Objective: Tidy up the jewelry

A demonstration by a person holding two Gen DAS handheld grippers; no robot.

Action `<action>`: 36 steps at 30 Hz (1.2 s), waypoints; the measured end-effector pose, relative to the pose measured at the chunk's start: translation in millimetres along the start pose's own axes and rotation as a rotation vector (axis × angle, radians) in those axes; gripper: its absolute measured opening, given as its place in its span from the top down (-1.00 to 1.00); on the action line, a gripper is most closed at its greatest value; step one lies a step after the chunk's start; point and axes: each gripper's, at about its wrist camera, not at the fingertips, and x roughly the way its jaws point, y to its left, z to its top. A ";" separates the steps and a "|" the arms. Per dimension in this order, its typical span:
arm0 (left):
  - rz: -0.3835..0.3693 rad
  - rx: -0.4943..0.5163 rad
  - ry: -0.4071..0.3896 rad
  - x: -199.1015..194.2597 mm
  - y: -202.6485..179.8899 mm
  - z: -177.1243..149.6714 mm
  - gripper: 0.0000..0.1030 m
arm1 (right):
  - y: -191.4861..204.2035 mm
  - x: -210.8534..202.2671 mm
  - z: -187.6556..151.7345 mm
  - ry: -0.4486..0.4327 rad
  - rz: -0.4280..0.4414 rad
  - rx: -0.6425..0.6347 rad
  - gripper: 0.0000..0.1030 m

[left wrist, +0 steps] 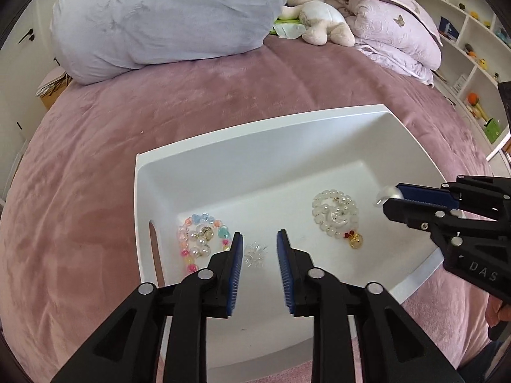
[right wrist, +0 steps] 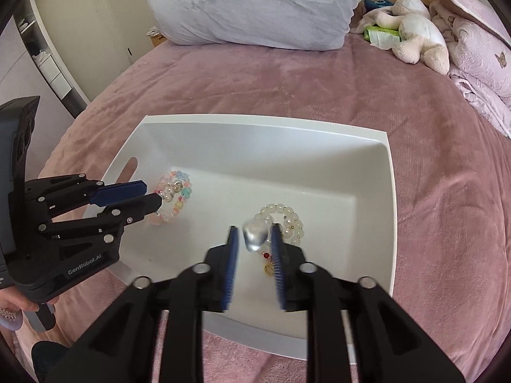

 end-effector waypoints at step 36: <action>0.225 -0.041 -0.250 -126.1 -20.6 -22.5 -0.78 | 21.1 -117.6 -33.3 -0.205 -0.181 0.037 -0.91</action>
